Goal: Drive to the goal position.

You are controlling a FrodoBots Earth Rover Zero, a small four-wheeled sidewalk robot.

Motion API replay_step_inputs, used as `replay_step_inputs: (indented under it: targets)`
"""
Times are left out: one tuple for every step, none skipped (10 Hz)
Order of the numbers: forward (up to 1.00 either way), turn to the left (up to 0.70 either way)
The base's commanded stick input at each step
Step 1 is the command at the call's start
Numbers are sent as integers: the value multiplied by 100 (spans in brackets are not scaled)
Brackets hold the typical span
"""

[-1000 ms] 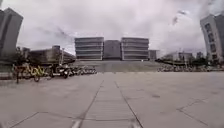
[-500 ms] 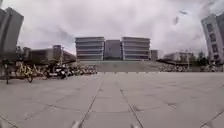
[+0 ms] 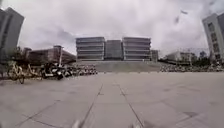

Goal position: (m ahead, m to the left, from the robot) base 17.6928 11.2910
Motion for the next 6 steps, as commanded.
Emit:
replay_step_inputs:
  targets:
    - [100,-2]
    - [100,-19]
    - [100,0]
    - [100,0]
    - [100,-5]
    - [100,-24]
